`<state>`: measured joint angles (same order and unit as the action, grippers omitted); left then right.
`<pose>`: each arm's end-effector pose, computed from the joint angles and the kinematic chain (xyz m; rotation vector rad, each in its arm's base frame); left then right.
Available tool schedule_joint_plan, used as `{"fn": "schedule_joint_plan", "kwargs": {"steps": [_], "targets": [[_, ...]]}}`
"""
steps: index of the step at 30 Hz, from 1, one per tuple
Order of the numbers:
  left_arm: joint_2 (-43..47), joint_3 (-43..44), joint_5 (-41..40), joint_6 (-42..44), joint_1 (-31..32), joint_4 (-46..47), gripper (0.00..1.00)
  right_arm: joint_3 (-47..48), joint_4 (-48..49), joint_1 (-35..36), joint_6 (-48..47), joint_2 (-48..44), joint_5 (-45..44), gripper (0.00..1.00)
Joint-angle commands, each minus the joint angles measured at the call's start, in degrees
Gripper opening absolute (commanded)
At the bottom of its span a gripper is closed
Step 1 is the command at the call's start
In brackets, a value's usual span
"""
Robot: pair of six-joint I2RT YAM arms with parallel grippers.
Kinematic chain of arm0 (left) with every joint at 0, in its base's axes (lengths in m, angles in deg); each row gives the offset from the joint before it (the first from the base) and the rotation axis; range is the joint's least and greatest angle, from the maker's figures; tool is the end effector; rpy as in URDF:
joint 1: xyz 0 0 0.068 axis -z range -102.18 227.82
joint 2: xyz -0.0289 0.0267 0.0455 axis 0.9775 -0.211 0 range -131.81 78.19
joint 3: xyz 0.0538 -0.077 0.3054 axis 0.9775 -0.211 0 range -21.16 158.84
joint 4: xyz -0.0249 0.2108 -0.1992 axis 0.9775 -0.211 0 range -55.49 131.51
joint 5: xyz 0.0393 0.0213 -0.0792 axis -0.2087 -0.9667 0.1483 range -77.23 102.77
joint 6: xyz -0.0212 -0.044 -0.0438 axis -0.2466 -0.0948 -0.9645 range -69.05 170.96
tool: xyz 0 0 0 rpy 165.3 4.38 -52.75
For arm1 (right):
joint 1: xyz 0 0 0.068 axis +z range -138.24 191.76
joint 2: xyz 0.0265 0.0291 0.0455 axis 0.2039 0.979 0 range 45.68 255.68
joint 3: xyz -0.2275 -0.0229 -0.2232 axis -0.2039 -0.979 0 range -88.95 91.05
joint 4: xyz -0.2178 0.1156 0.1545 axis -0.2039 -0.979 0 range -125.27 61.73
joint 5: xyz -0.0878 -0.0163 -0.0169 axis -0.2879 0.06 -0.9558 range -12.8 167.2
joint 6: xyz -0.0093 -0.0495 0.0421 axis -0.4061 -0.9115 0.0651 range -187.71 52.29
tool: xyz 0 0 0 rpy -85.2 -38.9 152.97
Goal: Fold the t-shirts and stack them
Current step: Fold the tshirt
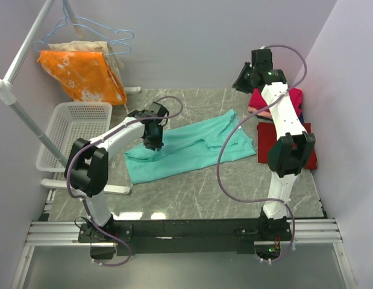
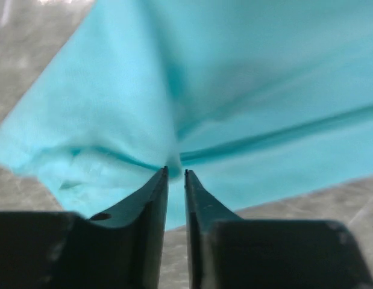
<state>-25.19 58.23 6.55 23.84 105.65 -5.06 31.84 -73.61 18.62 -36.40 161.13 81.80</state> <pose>0.3660 -0.1869 0.2414 -0.0085 2.7898 -0.0859 0.5155 0.0661 0.3999 0.4458 2.2615 0.4386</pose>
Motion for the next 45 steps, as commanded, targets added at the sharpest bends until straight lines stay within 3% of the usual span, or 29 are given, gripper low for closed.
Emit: {"fn": "schedule_joint_plan", "kwargs": {"steps": [1,2,5,7,13,22,26,28,32,36,39,45], "targets": [[2.2,2.4,-1.9,0.6,0.9,4.6,0.36,-0.9,0.5,-0.1,0.7,-3.5,0.8,0.32],[1.8,3.0,-4.4,-0.7,0.8,4.5,0.48,-1.2,0.0,-0.3,0.2,-4.1,1.5,0.32],[-0.9,6.9,-14.1,-3.6,0.8,1.8,0.58,-4.8,0.2,-0.1,-0.5,-6.5,3.4,0.32],[-3.1,9.7,-18.2,-5.7,0.2,-1.3,0.59,-9.7,1.6,-0.1,-0.8,-8.3,3.8,0.32],[-2.7,8.8,-20.2,-10.6,-1.6,-2.3,0.59,-20.1,3.9,0.4,-2.0,-12.5,5.7,0.32],[-4.3,11.2,-9.2,-2.8,-2.3,2.6,0.58,-27.6,3.0,4.0,-0.4,-12.7,4.1,0.32],[-9.3,17.8,-7.3,5.5,0.5,3.3,0.61,-31.7,1.9,4.4,3.4,-13.2,0.6,0.32],[-11.5,22.2,-7.0,7.2,2.0,3.1,0.61,-33.7,3.3,4.6,4.9,-15.2,-1.5,0.33],[-16.8,26.8,-0.6,8.4,2.7,6.7,0.64,-36.7,3.8,4.7,7.2,-18.0,-5.7,0.43],[-21.9,32.2,3.9,11.2,4.0,7.6,0.69,-38.0,3.1,4.5,9.4,-20.4,-8.7,0.42],[-24.7,33.4,8.7,12.8,5.6,8.6,0.7,-39.6,3.5,3.7,11.8,-22.6,-10.0,0.41],[-26.4,33.0,9.6,18.1,10.4,12.5,0.77,-39.8,2.9,1.1,12.3,-24.0,-9.3,0.4]]}}
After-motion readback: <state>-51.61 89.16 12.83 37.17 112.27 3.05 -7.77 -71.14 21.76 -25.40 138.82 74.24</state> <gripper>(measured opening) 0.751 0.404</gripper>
